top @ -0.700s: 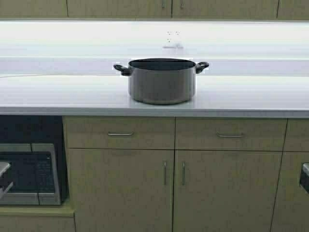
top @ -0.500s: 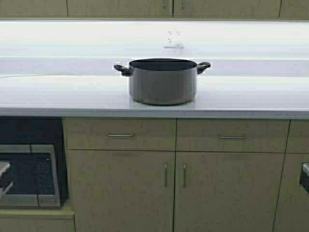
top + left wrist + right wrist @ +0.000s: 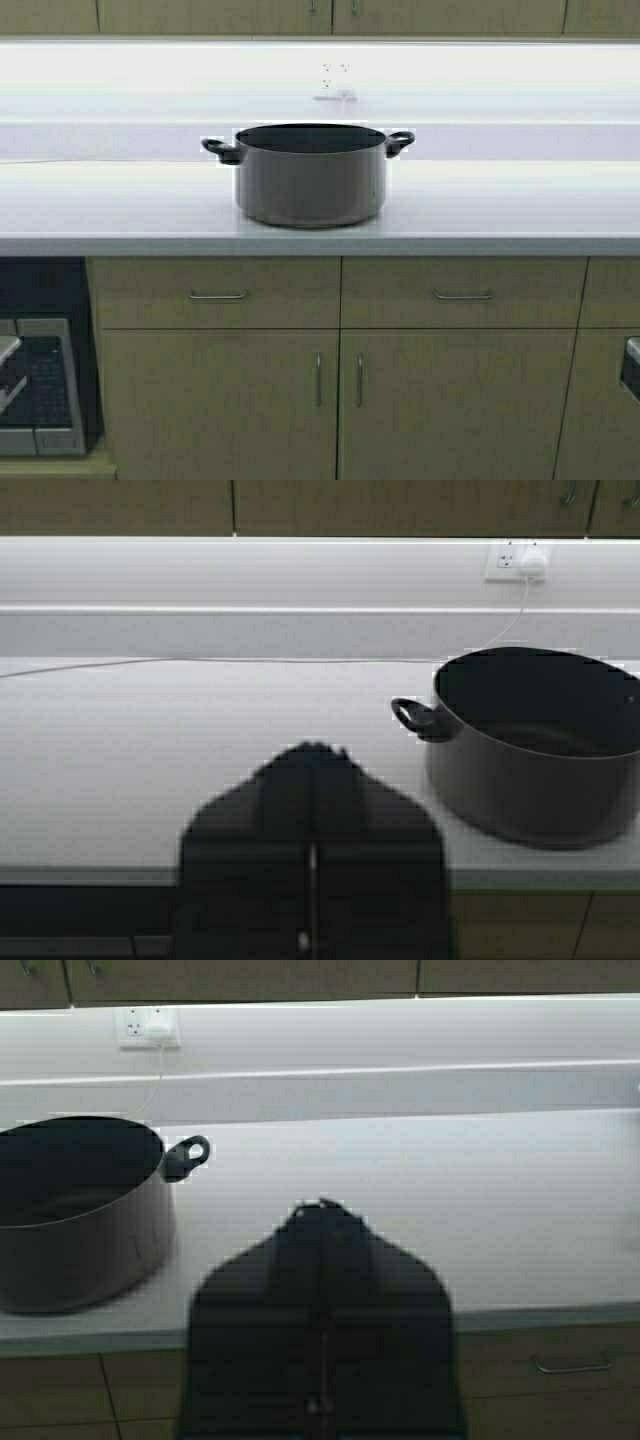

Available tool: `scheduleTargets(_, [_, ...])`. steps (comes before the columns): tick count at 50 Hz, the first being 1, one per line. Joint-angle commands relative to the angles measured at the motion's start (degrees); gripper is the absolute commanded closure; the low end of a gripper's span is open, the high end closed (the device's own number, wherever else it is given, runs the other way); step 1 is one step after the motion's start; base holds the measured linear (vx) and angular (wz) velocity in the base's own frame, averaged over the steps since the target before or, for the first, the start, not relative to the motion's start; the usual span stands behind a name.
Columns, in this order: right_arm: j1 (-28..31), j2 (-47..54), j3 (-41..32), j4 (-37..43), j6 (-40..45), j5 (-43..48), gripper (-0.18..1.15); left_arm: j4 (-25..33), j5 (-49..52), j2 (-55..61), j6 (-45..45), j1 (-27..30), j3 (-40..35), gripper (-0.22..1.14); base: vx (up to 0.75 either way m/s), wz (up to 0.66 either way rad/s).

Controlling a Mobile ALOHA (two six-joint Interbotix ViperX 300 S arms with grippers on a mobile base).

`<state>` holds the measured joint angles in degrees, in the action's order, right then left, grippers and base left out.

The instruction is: Open the cabinet, put the pot inside, then close it

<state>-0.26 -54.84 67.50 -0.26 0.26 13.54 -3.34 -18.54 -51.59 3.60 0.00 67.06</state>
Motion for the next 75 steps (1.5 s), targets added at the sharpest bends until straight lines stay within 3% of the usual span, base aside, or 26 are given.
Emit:
scheduleTargets(1, [-0.1,1.0,-1.4,-0.2,0.1,0.2,0.91,-0.2,-0.2,0.0,0.6,0.1,0.4,0.89,0.21,-0.13])
scheduleTargets(75, [-0.1,0.5,-0.7,0.3,0.4,-0.2,0.91,0.0,0.9,-1.5,1.9,0.1,1.5,0.89,0.28,0.01])
